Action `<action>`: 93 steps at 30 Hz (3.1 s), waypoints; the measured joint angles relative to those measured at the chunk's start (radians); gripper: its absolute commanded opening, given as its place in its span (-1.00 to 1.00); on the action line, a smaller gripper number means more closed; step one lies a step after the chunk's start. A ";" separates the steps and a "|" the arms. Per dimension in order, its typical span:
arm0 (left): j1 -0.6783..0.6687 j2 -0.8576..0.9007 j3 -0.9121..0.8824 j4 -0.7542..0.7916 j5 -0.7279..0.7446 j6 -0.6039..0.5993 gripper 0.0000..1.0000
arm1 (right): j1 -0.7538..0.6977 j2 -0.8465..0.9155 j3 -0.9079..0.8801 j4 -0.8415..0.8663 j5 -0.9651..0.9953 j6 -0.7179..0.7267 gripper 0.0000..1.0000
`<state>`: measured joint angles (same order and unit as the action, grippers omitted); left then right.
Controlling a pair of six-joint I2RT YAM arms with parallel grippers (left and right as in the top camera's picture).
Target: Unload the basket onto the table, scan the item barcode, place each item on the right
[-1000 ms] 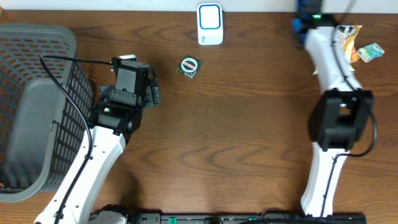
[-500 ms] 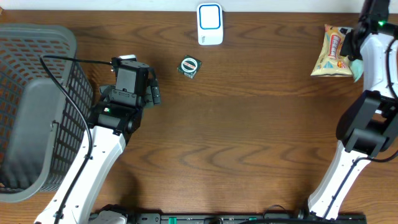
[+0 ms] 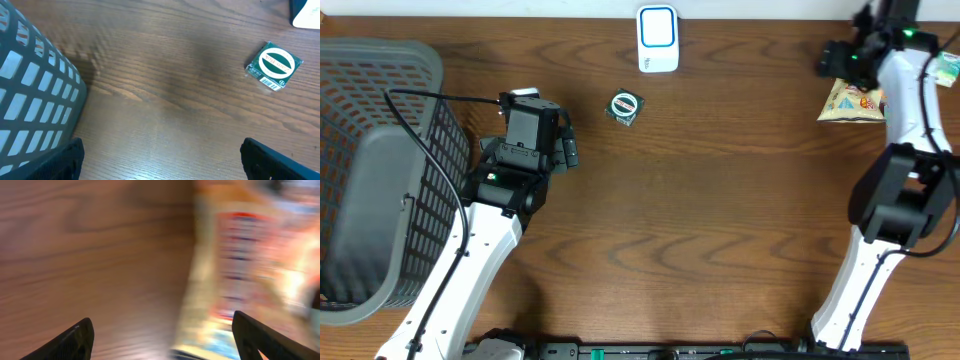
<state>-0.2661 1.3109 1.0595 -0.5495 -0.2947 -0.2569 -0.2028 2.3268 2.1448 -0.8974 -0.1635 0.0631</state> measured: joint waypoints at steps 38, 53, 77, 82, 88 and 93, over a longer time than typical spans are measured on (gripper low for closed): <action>0.000 0.000 0.000 0.000 0.000 0.000 0.95 | 0.793 0.166 0.000 0.358 0.381 0.582 0.96; 0.000 0.000 0.000 0.000 0.000 0.000 0.96 | 0.804 0.231 0.001 0.323 0.396 0.608 0.54; 0.000 0.000 0.000 0.000 0.000 0.000 0.96 | 0.803 0.214 0.008 0.174 0.413 0.417 0.08; 0.000 0.000 0.000 0.000 0.000 0.000 0.95 | 0.802 0.209 0.008 0.177 0.410 0.373 0.11; 0.000 0.000 0.000 0.000 0.000 0.000 0.96 | 0.801 0.142 0.006 0.113 0.377 0.354 0.14; 0.000 0.000 0.000 0.000 0.000 0.000 0.95 | 0.790 0.025 0.006 0.013 0.200 0.349 0.10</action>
<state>-0.2661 1.3109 1.0595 -0.5499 -0.2947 -0.2569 0.5869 2.3520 2.1513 -0.8848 0.0364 0.4118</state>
